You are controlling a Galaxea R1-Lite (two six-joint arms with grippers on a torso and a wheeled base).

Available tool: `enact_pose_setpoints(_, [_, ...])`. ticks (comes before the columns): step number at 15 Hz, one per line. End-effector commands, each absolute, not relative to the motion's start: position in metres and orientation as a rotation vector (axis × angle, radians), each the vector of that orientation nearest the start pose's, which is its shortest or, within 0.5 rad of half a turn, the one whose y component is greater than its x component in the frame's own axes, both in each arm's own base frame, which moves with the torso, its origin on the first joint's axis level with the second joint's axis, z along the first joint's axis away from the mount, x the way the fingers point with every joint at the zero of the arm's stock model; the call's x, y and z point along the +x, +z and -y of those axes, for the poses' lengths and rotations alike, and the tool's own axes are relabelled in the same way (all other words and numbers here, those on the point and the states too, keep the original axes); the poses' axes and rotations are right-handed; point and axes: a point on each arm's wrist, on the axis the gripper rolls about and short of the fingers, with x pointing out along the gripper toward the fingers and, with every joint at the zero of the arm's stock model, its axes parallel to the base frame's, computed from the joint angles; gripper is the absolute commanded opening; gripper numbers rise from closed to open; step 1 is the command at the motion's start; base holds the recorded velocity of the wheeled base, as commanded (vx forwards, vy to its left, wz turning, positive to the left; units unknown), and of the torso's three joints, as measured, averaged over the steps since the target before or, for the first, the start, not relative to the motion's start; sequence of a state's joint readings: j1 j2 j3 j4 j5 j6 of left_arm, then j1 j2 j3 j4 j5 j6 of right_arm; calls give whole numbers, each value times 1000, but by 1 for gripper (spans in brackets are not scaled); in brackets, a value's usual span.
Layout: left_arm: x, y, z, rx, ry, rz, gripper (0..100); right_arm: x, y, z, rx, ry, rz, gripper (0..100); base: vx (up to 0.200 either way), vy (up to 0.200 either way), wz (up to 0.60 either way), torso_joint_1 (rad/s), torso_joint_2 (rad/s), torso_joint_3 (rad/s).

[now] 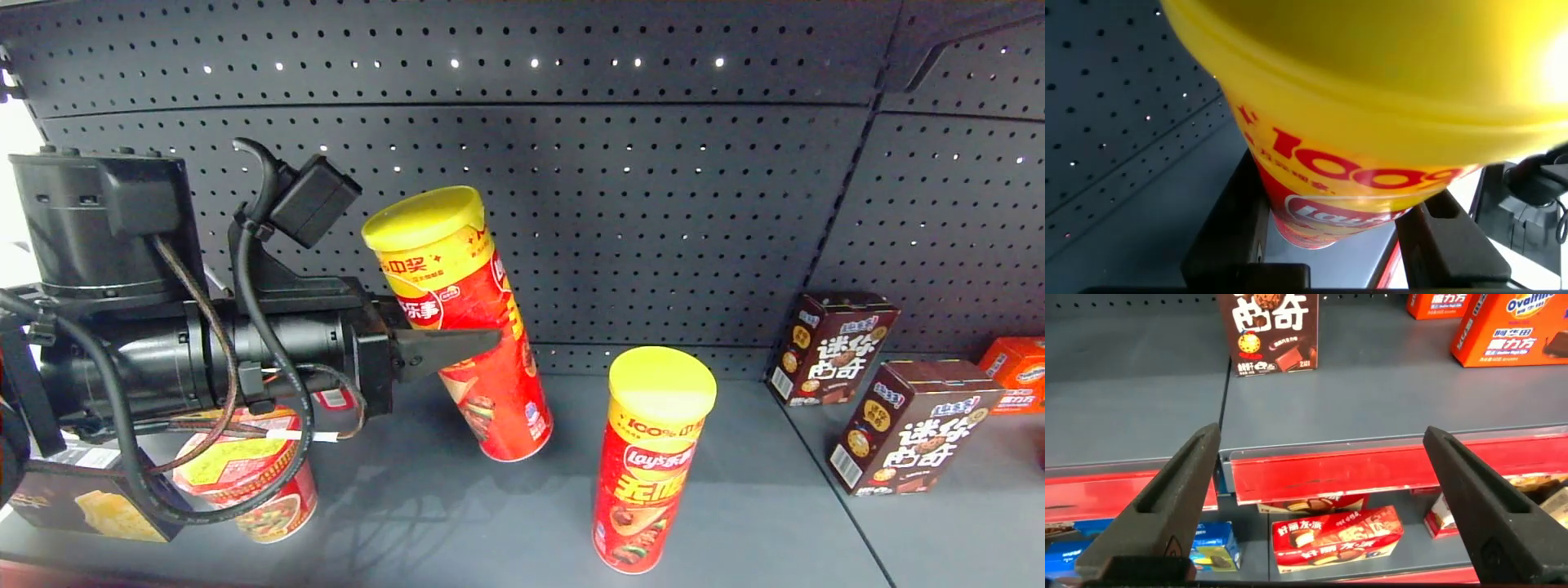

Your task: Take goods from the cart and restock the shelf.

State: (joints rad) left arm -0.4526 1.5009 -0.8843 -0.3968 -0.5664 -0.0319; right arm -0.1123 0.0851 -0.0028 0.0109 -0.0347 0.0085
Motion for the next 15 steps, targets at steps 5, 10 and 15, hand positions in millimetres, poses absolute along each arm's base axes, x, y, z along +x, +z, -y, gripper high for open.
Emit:
enact_pose_setpoints(5, [249,233,131,-5,-886,-252,0,-16,77,-1,10,-135,-96,100,0,0,0,0,0,0])
enact_pose_setpoints(10, [265,218,138,1,-888,-291,0,-16,77,-1,10,-135,-96,100,0,0,0,0,0,0])
enact_pose_setpoints(15, [294,200,156,-7,-957,-235,0,-16,77,-1,10,-135,-96,100,0,0,0,0,0,0])
